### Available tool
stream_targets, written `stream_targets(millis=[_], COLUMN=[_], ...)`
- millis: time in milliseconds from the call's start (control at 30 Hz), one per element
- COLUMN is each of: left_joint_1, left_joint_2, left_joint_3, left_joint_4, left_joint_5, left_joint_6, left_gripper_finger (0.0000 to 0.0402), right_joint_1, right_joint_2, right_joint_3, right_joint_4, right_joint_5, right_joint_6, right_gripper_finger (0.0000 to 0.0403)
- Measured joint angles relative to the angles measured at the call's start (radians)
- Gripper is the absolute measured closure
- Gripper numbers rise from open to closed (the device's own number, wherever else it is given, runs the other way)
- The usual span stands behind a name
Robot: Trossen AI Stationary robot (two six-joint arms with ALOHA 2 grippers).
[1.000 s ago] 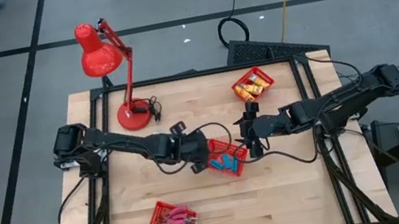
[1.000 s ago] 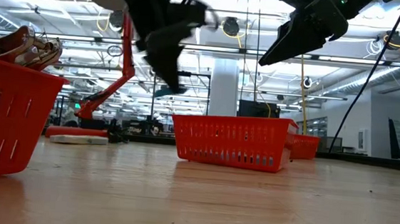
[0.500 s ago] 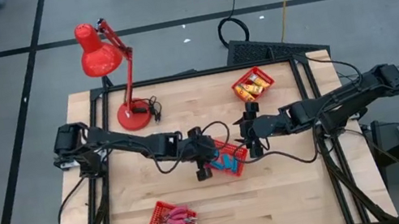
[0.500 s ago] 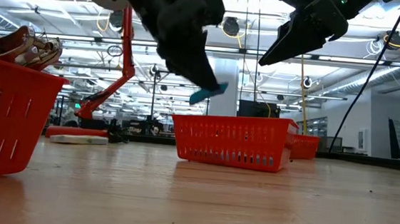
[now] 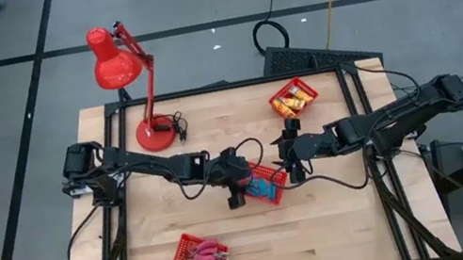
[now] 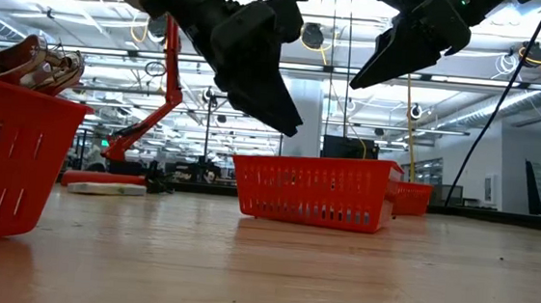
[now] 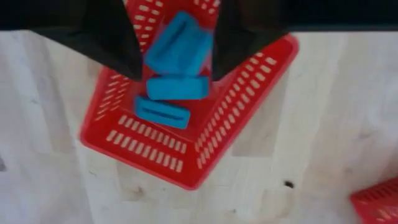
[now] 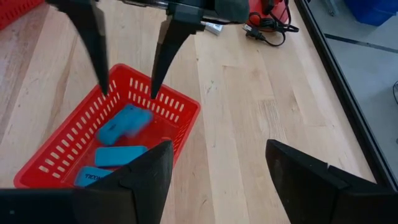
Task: Pick & Place School Supplies
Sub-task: Put the blue eraser into the middle red bin, then put the yellow crayon box into the top red bin
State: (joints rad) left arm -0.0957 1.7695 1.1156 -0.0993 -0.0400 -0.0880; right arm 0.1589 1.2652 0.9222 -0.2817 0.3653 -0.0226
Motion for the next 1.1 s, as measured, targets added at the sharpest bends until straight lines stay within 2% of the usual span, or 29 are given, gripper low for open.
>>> stream_targets(millis=[100, 233, 400, 533, 700, 867, 1000, 1100], left_joint_1=[0.0, 0.0, -0.011, 0.002, 0.039, 0.075, 0.097, 0.108], left_joint_2=[0.0, 0.0, -0.007, -0.013, -0.025, -0.078, -0.135, -0.166], left_joint_3=[0.0, 0.0, 0.0, 0.001, 0.0, 0.0, -0.018, -0.07], left_joint_4=[0.007, 0.023, -0.013, -0.17, -0.424, -0.667, -0.765, -0.765], left_joint_5=[0.014, 0.027, -0.004, -0.128, -0.31, -0.478, -0.499, -0.45], left_joint_6=[0.0, 0.026, 0.072, 0.058, -0.084, -0.279, -0.431, -0.517], left_gripper_finger=[0.0167, 0.0139, 0.0141, 0.0161, 0.0177, 0.0173, 0.0162, 0.0155], right_joint_1=[0.0, 0.0, 0.0, 0.0, 0.0, 0.0, 0.0, 0.0], right_joint_2=[0.0, 0.0, 0.0, 0.0, 0.0, 0.0, 0.0, 0.0], right_joint_3=[0.0, 0.0, 0.0, 0.0, 0.0, 0.0, 0.0, 0.0], right_joint_4=[0.0, 0.0, 0.0, -0.001, 0.0, 0.0, -0.002, -0.004], right_joint_5=[0.0, 0.0, 0.0, 0.0, 0.0, 0.0, 0.0, -0.001], right_joint_6=[0.0, 0.0, 0.0, 0.0, 0.003, 0.004, 0.011, 0.015], right_gripper_finger=[0.0156, 0.0156, 0.0156, 0.0156, 0.0156, 0.0156, 0.0156, 0.0156])
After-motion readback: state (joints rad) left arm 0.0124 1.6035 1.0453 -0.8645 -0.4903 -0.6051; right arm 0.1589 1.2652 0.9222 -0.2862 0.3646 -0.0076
